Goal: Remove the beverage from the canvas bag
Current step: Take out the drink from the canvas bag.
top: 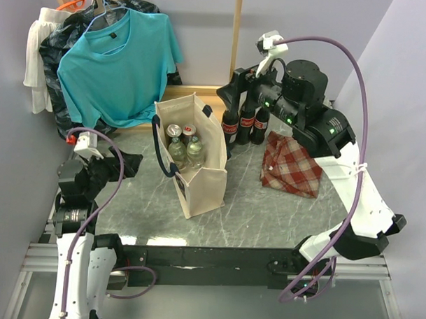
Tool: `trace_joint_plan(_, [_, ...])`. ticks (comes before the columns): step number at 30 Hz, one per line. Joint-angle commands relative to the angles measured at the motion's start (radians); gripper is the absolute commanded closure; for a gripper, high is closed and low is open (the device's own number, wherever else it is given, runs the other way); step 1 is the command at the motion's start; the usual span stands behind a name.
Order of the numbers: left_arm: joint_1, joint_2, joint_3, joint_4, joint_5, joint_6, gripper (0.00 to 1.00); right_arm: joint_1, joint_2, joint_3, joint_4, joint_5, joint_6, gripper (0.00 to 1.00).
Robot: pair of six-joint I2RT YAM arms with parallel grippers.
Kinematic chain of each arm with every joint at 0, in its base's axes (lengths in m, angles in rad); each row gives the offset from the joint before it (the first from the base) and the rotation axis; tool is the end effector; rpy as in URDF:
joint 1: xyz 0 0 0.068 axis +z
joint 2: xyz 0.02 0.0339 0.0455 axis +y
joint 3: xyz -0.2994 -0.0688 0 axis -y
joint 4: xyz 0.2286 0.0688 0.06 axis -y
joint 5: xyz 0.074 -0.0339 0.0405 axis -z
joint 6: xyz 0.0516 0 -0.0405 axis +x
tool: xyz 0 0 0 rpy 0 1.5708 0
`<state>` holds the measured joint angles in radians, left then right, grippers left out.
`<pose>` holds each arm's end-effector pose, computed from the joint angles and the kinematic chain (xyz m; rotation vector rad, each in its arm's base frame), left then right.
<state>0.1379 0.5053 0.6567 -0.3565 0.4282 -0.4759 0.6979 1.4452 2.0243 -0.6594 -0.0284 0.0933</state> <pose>0.0954 -0.0084 0.3276 -0.2366 1.7838 -0.6222 0.2030 0.1722 0.5758 -0.5238 1.6054 0.6226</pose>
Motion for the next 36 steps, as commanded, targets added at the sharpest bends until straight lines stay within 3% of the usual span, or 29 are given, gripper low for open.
trace_joint_plan(1, [-0.001, 0.012, 0.017, 0.033, 0.015, 0.0, 0.04, 0.018, -0.031, 0.001, -0.005, -0.06, 0.049, 0.22])
trace_joint_plan(6, [0.0, 0.03, 0.018, 0.034, 0.023, -0.004, 0.04, 0.055, -0.003, -0.044, -0.037, -0.077, 0.059, 0.24])
trace_joint_plan(12, [-0.001, 0.047, 0.02, 0.024, 0.006, -0.006, 0.04, 0.124, 0.101, -0.039, -0.085, 0.004, 0.045, 0.28])
trace_joint_plan(18, [-0.011, 0.055, 0.023, 0.001, -0.034, -0.007, 0.04, 0.133, 0.175, -0.071, -0.082, -0.079, 0.077, 0.33])
trace_joint_plan(24, [-0.017, 0.075, 0.023, -0.01, -0.068, -0.012, 0.04, 0.143, 0.191, -0.133, -0.052, -0.103, 0.089, 0.35])
trace_joint_plan(27, [-0.023, 0.088, 0.024, -0.013, -0.072, -0.013, 0.04, 0.149, 0.224, -0.113, -0.094, -0.099, 0.089, 0.43])
trace_joint_plan(36, [-0.024, 0.104, 0.024, -0.013, -0.074, -0.012, 0.04, 0.201, 0.19, -0.266, -0.098, -0.073, 0.151, 0.43])
